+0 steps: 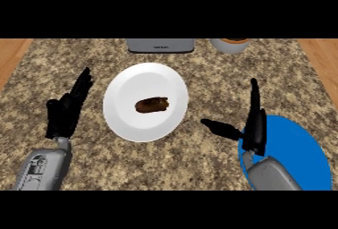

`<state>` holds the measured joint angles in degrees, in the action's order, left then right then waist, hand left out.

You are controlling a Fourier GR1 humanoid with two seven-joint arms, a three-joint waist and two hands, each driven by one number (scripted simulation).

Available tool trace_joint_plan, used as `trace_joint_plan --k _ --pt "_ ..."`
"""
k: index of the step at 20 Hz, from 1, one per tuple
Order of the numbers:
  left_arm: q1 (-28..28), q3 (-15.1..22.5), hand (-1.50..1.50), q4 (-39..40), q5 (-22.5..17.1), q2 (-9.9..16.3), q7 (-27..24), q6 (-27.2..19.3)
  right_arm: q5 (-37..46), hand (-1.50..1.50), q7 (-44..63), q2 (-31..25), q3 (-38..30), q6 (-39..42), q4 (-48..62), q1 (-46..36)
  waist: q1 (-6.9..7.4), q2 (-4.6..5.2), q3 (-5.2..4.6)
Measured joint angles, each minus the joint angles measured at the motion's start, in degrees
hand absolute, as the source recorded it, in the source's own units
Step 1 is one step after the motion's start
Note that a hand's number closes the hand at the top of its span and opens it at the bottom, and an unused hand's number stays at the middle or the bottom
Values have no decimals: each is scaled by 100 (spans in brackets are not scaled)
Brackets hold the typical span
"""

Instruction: Pick the sweet potato from the plate and place it in the plate

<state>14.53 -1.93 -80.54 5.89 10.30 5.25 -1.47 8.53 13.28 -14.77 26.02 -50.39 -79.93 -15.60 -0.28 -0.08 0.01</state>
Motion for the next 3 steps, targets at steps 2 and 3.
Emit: trace_joint_plan --k 2,3 --pt "-51 21 0 -67 61 -42 -9 -21 -115 -150 -281 31 -260 213 3 154 11 3 1" --pt "-14 17 0 -121 61 -49 71 -17 -169 -150 -447 33 -347 286 -39 297 12 3 0"
